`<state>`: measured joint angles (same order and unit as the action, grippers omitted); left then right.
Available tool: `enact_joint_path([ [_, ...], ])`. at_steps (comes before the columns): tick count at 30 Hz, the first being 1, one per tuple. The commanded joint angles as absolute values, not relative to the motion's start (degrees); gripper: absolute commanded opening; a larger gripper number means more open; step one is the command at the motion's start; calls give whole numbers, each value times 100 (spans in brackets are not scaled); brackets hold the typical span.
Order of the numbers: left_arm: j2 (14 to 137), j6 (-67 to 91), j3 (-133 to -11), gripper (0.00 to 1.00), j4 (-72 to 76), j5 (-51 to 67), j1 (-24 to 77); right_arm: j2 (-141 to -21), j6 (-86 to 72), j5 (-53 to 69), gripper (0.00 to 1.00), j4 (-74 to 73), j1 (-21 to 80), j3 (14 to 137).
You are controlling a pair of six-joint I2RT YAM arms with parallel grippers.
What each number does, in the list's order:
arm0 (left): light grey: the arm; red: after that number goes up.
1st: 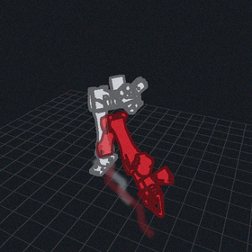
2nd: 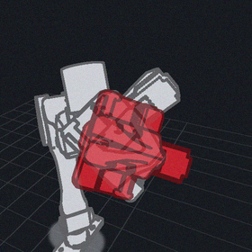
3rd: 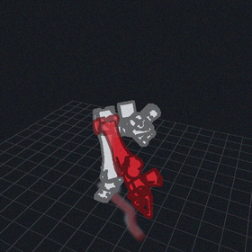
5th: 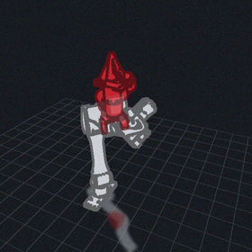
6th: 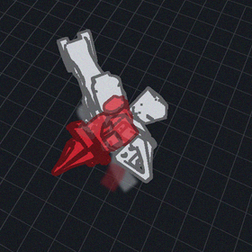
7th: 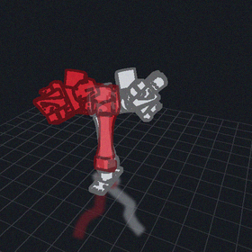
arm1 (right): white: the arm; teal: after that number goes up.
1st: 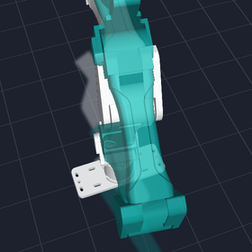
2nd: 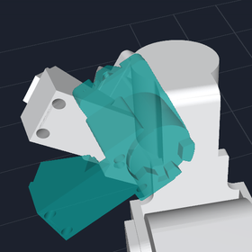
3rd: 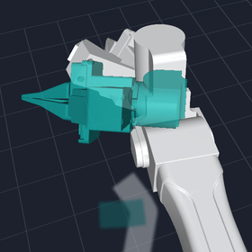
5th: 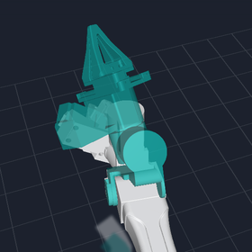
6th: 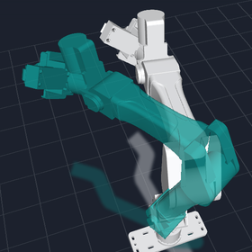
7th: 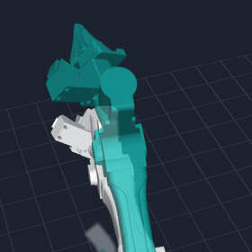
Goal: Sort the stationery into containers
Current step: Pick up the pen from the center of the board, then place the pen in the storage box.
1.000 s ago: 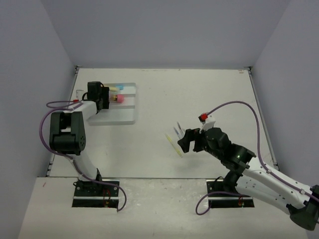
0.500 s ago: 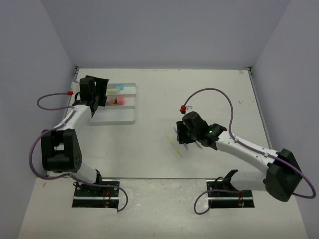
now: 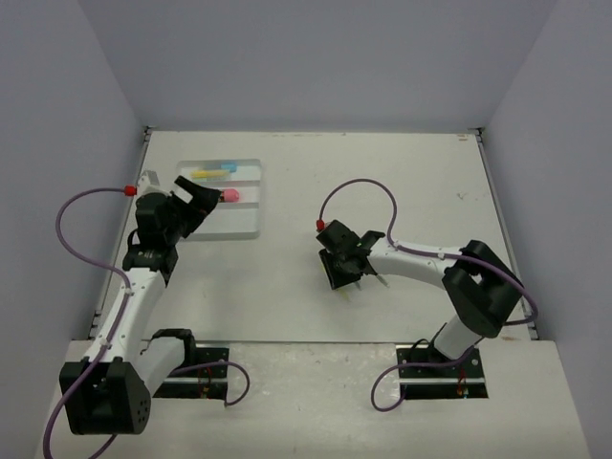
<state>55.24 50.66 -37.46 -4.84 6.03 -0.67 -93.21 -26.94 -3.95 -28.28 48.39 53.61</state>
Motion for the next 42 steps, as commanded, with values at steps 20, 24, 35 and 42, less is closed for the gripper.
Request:
enact_joint_path([
  [20, 5700, 6296, -999, 86, 6622, 5359, 1813, -6978, -3528, 3532, 0, 3030, 5027, 3370],
  [24, 5467, 6242, -1139, 70, 6601, 5251, 2041, -7176, -3697, 3670, 0, 3495, 5019, 3423],
  [35, 5592, 6179, -1352, 0, 6279, 5175, 2138, -7304, -3543, 3821, 0, 3170, 5021, 3839],
  [42, 5316, 4861, -2714, 0, 2104, 3120, 2116, -6824, -3243, 2314, 96, 1583, 4848, 3807],
])
